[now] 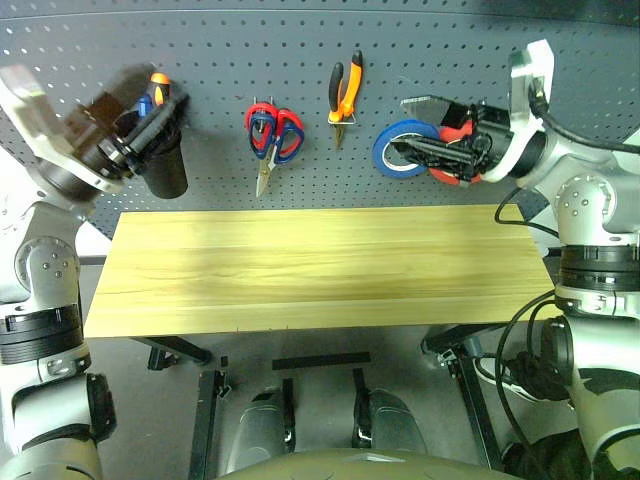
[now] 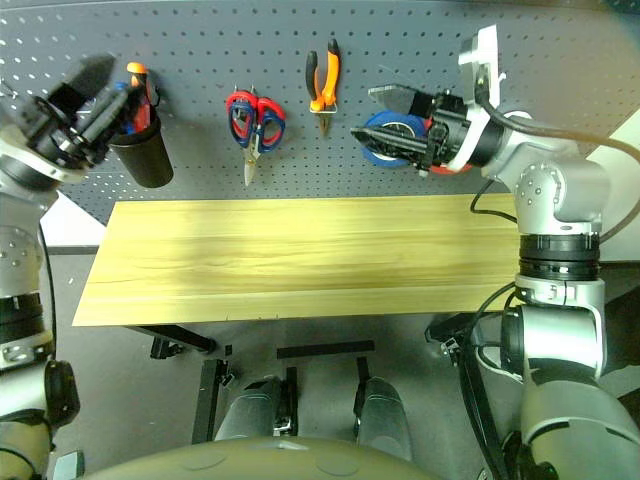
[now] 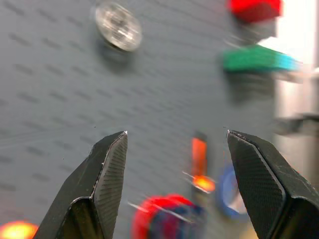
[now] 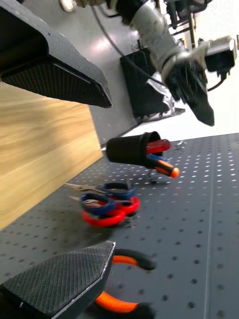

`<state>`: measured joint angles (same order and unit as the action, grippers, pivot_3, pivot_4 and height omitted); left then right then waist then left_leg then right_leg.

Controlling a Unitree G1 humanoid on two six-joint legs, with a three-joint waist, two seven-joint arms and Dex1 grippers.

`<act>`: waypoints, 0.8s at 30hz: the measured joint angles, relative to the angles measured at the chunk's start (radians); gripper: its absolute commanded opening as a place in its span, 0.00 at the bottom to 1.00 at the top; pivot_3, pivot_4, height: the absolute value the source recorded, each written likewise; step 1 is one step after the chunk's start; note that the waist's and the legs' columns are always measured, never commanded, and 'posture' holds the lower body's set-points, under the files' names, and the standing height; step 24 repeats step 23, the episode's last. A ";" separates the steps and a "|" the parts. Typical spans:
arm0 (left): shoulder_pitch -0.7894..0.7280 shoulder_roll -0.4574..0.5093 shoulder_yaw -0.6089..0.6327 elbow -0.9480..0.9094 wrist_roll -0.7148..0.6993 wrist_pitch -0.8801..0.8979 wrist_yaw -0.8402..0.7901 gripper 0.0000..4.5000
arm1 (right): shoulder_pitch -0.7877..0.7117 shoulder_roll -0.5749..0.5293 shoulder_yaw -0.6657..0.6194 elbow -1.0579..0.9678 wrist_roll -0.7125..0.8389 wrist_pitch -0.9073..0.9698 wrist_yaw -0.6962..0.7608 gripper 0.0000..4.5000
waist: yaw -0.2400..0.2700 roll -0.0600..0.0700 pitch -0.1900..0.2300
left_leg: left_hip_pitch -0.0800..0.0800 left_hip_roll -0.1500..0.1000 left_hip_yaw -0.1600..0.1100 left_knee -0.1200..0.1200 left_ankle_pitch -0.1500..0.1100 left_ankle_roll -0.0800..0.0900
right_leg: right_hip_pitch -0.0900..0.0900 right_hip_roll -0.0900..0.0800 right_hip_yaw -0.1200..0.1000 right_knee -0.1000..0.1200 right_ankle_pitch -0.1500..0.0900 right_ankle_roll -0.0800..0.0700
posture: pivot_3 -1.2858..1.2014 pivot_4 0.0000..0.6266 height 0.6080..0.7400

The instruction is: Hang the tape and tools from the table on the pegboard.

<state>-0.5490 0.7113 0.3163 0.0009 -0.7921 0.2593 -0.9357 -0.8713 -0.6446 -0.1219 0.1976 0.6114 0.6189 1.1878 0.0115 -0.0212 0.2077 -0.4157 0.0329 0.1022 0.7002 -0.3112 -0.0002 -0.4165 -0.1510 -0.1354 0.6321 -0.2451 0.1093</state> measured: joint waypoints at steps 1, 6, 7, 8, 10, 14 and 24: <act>0.023 0.007 -0.027 -0.003 0.005 0.019 -0.042 0.74 | 0.032 -0.007 0.005 0.001 -0.010 -0.003 0.007 1.00 | 0.001 0.000 -0.001 | 0.003 0.000 0.000 0.000 0.000 0.000 | 0.003 0.000 0.000 -0.001 0.000 0.000 | 0.52 0.17 0.94; 0.096 0.016 -0.113 -0.004 0.019 0.085 -0.182 0.74 | 0.153 -0.008 0.059 0.002 -0.077 -0.063 0.019 1.00 | -0.009 0.000 -0.001 | 0.006 0.000 0.001 0.000 0.000 0.000 | 0.005 0.000 0.001 -0.001 0.000 0.000 | 0.52 0.17 0.94; 0.108 0.019 -0.125 -0.002 0.028 0.085 -0.207 0.74 | 0.168 -0.008 0.066 0.002 -0.086 -0.073 0.020 1.00 | -0.011 0.000 -0.001 | 0.006 0.000 0.001 0.000 0.000 0.000 | 0.005 0.000 0.001 0.000 0.000 0.000 | 0.52 0.17 0.94; 0.119 0.018 -0.149 0.001 0.050 0.078 -0.233 0.74 | 0.183 -0.008 0.067 0.004 -0.093 -0.096 0.029 1.00 | -0.015 0.000 -0.002 | 0.006 0.000 0.001 0.000 0.000 0.000 | 0.005 0.000 0.001 -0.001 0.000 0.000 | 0.52 0.17 0.94; 0.131 -0.008 -0.190 0.023 0.097 0.053 -0.261 0.74 | 0.199 -0.008 0.069 0.013 -0.101 -0.131 0.047 1.00 | -0.020 0.002 -0.004 | 0.006 0.000 0.001 0.000 0.000 0.000 | 0.005 0.000 0.001 -0.001 0.000 0.000 | 0.52 0.18 0.94; 0.150 -0.061 -0.232 0.080 0.158 0.004 -0.295 0.74 | 0.200 -0.004 0.091 0.026 -0.130 -0.173 0.062 1.00 | -0.026 0.002 -0.005 | 0.007 0.001 0.001 0.000 0.000 0.000 | 0.006 0.001 0.001 0.000 0.000 0.000 | 0.53 0.20 0.94; 0.245 -0.091 -0.226 0.048 0.182 -0.025 -0.290 0.74 | 0.200 0.030 0.142 0.069 -0.167 -0.225 0.098 1.00 | -0.014 0.002 -0.005 | 0.007 0.000 0.000 0.000 0.000 0.000 | 0.007 0.000 0.001 -0.001 0.000 0.000 | 0.54 0.22 0.94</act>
